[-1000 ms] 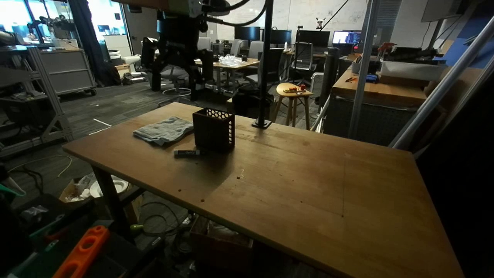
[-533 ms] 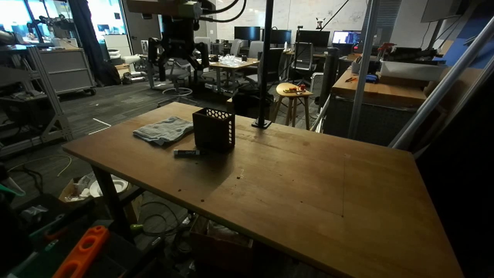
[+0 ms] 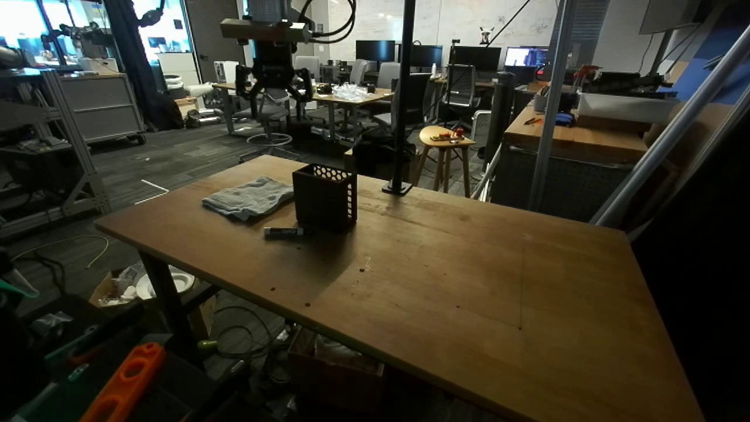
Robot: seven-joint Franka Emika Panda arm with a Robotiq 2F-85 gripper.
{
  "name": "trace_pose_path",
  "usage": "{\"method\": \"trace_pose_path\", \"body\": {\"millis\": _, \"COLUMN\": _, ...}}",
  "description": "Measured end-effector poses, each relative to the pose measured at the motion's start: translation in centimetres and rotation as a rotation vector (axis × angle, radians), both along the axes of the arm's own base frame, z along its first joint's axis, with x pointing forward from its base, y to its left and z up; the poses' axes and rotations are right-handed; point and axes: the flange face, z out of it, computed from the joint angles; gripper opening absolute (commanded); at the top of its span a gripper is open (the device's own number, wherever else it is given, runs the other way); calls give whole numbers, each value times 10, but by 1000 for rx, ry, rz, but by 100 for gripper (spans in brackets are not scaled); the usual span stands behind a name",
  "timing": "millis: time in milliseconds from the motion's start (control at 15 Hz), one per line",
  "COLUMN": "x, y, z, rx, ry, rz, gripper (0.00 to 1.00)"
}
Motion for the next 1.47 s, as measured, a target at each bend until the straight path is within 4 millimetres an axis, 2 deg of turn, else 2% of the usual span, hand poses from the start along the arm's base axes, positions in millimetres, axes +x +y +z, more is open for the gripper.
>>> {"method": "trace_pose_path", "body": {"millis": 400, "x": 41, "y": 53, "z": -20, "rx": 2, "ry": -12, "rz": 92, "gripper": 100}}
{"method": "trace_pose_path", "body": {"millis": 667, "x": 61, "y": 74, "z": -23, "rx": -9, "ry": -41, "rz": 128, "gripper": 100}}
{"method": "trace_pose_path", "body": {"millis": 867, "x": 75, "y": 94, "z": -35, "rx": -23, "ry": -52, "rz": 159, "gripper": 100}}
{"method": "trace_pose_path", "body": {"millis": 1067, "x": 85, "y": 114, "z": -62, "rx": -28, "ry": -40, "rz": 182, "gripper": 100}}
{"method": "trace_pose_path", "body": {"millis": 1467, "x": 99, "y": 146, "z": -135, "rx": -12, "ry": 22, "rz": 212, "gripper": 100}}
